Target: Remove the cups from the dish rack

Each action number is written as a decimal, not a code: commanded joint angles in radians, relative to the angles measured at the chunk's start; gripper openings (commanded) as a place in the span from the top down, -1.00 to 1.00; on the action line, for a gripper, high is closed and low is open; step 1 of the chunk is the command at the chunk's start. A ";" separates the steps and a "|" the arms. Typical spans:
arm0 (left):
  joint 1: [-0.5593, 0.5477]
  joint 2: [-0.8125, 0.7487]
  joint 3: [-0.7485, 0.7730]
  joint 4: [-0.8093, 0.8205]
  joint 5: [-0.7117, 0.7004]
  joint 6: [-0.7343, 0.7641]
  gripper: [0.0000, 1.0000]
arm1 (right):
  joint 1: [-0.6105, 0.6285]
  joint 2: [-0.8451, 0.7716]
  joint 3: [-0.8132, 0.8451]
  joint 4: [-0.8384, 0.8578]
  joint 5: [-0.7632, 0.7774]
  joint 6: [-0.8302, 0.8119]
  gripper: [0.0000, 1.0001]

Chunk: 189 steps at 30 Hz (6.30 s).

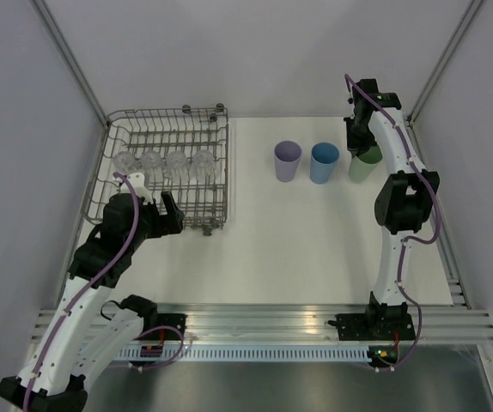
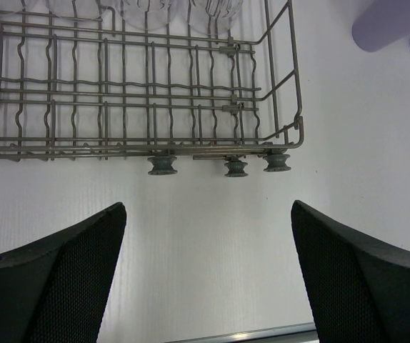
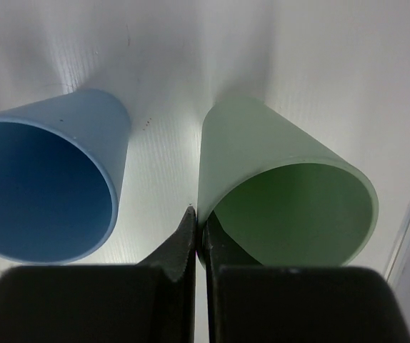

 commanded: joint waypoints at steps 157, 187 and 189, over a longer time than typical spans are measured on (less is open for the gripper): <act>0.519 1.081 0.745 0.130 -0.134 -0.319 0.95 | 0.282 -1.603 -1.497 0.975 -0.620 0.598 -0.96; 0.328 0.426 0.135 0.881 1.054 -0.787 0.95 | 0.322 -1.473 -1.563 1.596 -0.930 0.765 -0.85; 0.253 0.421 0.072 1.018 1.069 -0.877 0.95 | 0.356 -1.445 -1.565 1.621 -0.895 0.764 -0.82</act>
